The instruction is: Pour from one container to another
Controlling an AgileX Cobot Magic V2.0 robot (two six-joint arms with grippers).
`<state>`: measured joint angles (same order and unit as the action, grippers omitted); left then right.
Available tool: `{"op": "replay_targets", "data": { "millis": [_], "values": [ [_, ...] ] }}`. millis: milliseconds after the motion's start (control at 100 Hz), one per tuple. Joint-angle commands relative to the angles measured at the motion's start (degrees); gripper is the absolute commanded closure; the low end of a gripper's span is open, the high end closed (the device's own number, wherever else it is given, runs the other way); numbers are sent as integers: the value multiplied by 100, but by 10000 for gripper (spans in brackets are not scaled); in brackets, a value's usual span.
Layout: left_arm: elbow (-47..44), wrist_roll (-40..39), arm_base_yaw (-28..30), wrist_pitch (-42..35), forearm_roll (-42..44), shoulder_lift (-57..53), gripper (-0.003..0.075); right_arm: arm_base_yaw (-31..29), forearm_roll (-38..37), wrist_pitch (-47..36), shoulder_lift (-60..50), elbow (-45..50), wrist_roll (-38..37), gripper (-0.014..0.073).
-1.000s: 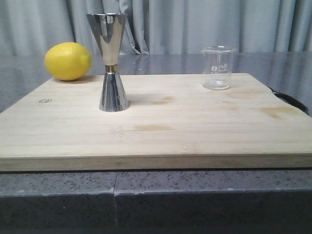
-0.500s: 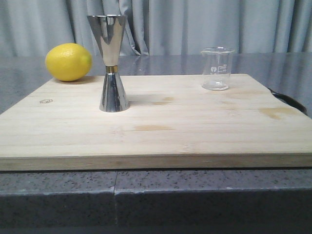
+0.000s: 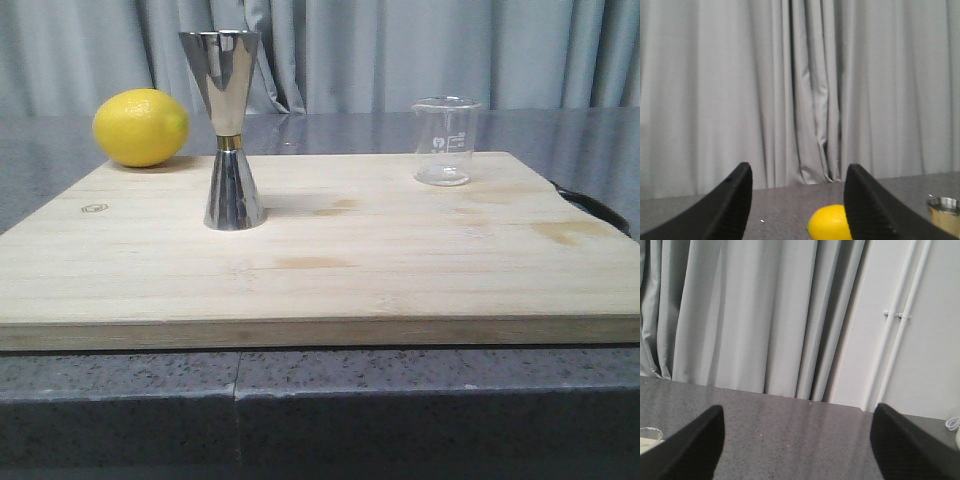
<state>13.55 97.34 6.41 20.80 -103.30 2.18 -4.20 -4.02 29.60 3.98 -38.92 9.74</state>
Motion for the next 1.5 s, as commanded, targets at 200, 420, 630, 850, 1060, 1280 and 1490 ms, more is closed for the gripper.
{"op": "replay_targets", "data": {
  "millis": [200,420,630,850,1060,1280,1490],
  "values": [
    [71,-58,-601,6,-265,60,564,-39,340,393,-548,364,49,436],
    [71,-58,-601,-35,-265,60,736,-29,163,58,-548,364,49,666],
    [71,-58,-601,-59,-265,60,738,17,173,-114,-548,364,49,666],
    [71,-58,-601,-68,-265,60,739,17,173,-114,-548,364,49,666],
    [71,-58,-601,-68,-265,60,739,17,173,-114,-548,364,49,666],
    [71,-58,-601,-68,-265,60,739,17,173,-114,-548,364,49,666],
    [71,-58,-601,-68,-265,60,739,17,173,-114,-548,364,49,666]
  ]
}}
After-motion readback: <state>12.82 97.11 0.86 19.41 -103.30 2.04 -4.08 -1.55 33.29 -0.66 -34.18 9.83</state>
